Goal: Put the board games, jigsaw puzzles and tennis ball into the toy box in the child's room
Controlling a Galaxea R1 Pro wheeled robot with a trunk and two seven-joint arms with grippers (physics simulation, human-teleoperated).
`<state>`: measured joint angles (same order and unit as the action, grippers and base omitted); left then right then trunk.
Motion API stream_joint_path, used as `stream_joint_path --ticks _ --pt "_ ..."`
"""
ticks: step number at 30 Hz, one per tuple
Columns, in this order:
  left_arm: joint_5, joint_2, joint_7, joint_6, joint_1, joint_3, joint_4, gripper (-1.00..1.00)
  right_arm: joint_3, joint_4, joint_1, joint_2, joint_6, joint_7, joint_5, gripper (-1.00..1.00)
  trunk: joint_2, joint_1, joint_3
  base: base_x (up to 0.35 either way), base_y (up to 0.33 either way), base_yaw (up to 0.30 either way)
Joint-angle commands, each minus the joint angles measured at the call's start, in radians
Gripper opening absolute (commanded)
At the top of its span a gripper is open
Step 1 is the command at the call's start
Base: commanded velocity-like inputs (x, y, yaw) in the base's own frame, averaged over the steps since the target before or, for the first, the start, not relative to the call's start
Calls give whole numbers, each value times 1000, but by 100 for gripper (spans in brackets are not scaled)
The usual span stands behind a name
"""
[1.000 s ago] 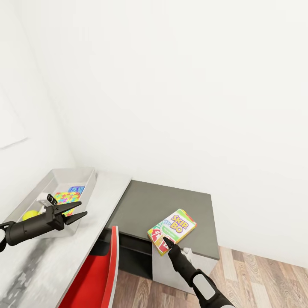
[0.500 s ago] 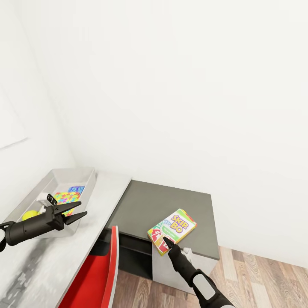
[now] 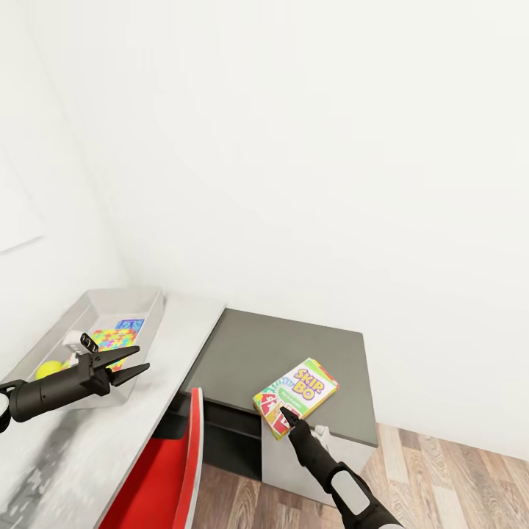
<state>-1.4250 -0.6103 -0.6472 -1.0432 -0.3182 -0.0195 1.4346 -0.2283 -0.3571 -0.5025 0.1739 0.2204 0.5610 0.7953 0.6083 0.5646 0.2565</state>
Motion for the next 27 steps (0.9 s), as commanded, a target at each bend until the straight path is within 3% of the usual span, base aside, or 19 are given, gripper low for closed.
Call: stream_joint_path --ticks 1,27 --pt "3 0 -5 -4 -1 0 0 100 -5 0 -1 1 10 2 9 100 9 4 5 0 0 0" --pt "2 0 -5 -4 -1 0 0 100 -5 0 -1 1 10 2 9 100 184 100 83 0 0 0"
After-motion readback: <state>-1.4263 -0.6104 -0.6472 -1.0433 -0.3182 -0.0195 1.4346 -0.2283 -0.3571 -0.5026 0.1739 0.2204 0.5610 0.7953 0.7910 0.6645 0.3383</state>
